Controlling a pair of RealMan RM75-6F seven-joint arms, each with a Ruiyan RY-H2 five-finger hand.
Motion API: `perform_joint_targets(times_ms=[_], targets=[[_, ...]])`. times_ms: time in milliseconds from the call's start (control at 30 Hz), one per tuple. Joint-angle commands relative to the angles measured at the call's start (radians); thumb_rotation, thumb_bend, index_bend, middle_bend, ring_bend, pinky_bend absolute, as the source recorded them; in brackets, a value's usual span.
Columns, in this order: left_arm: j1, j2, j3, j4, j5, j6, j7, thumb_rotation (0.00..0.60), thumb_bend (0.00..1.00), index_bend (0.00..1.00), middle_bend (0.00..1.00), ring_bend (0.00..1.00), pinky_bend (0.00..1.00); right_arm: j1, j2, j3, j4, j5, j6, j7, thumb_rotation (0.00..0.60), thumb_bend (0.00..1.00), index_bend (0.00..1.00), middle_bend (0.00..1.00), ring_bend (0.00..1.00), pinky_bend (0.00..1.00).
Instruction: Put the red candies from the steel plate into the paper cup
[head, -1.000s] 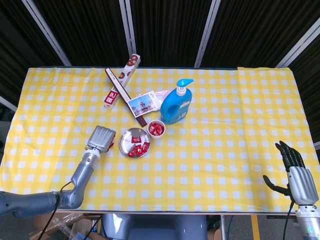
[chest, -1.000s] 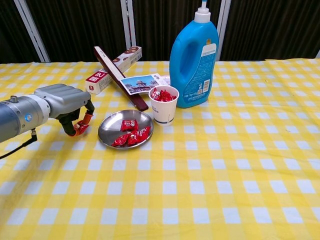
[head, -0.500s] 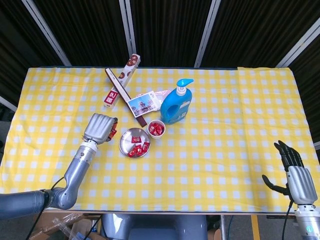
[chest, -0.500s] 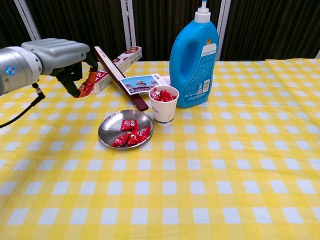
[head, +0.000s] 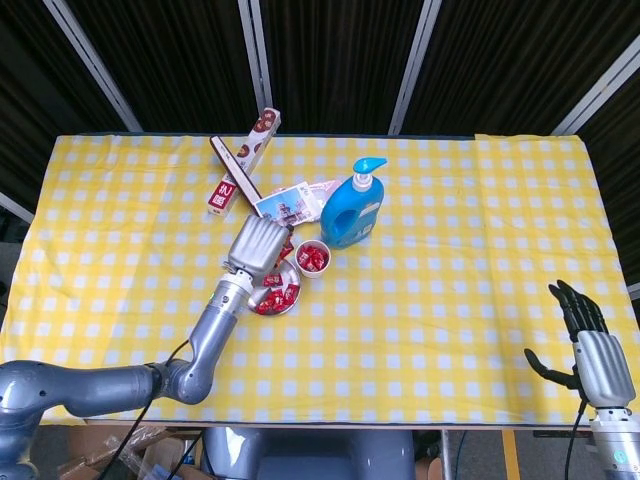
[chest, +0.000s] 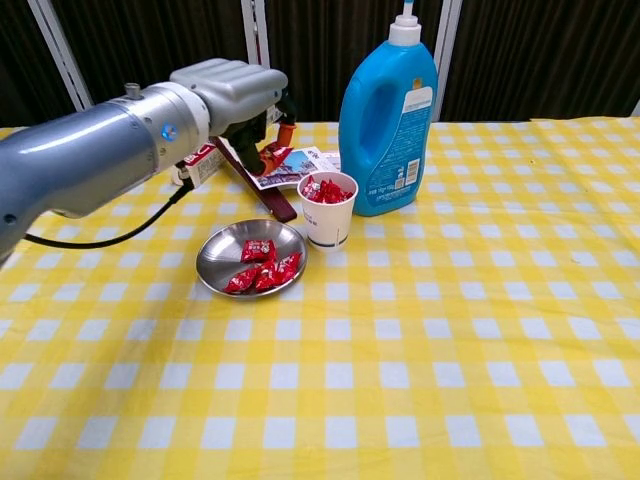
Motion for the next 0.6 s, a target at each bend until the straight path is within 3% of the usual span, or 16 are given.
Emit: perform_joint_targets(times_ms=[33,367,600], targets=[[-0.028,-0.031,-0.01,0.03,-0.024,-0.014,0.028,0.6,0.36,0.5,0.97,1.0,1.0,0.0,0.001,0.001,0.0,-0.001,0.001,0.002,0.6,0.34,0.0,0.0,0.0,0.0],[-0.06,-0.077,-0.007,0.06,-0.08,-0.009,0.09,0.6,0.25,0.4,0.95,1.0,1.0,0.001,0.005,0.0,-0.004,-0.004,0.0,0.008,0.6,0.34,0.0,0.0,0.0,0.0],[-0.052,-0.069,-0.016,0.04,-0.08,0.014,0.073,0.6,0.25,0.36,0.95,1.0,1.0,0.001,0.005,0.0,-0.005,-0.003,0.0,0.003,0.6,0.34,0.0,0.0,0.0,0.0]])
